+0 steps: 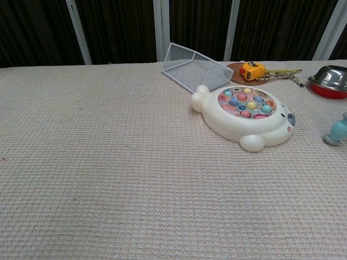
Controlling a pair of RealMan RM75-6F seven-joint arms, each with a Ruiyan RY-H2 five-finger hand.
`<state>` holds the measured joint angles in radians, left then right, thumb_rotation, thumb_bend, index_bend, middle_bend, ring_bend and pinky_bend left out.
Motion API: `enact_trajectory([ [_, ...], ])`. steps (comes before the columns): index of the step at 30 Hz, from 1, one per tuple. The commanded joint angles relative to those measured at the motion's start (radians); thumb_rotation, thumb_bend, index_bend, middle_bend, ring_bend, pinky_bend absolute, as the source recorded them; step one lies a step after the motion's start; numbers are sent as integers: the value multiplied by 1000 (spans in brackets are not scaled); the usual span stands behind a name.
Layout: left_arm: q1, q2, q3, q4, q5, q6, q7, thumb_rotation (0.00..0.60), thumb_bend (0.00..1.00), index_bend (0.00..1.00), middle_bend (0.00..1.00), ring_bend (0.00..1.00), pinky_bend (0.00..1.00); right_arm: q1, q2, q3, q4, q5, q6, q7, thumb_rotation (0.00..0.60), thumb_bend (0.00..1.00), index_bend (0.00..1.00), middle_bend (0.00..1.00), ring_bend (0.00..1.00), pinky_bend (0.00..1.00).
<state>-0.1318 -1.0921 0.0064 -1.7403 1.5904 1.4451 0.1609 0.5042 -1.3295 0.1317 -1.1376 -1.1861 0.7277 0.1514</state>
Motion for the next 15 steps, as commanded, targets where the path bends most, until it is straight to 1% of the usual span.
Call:
enact_trajectory([
  [1, 0, 0, 0, 1, -2, -1, 0, 600, 79, 0, 0, 0, 0, 1, -8, 0, 5, 0, -1, 4, 600, 462, 321, 334, 173, 30],
  [15, 0, -4, 2, 11, -11, -8, -10, 600, 79, 0, 0, 0, 0, 5, -30, 0, 12, -8, 14, 6, 600, 462, 379, 382, 221, 32],
])
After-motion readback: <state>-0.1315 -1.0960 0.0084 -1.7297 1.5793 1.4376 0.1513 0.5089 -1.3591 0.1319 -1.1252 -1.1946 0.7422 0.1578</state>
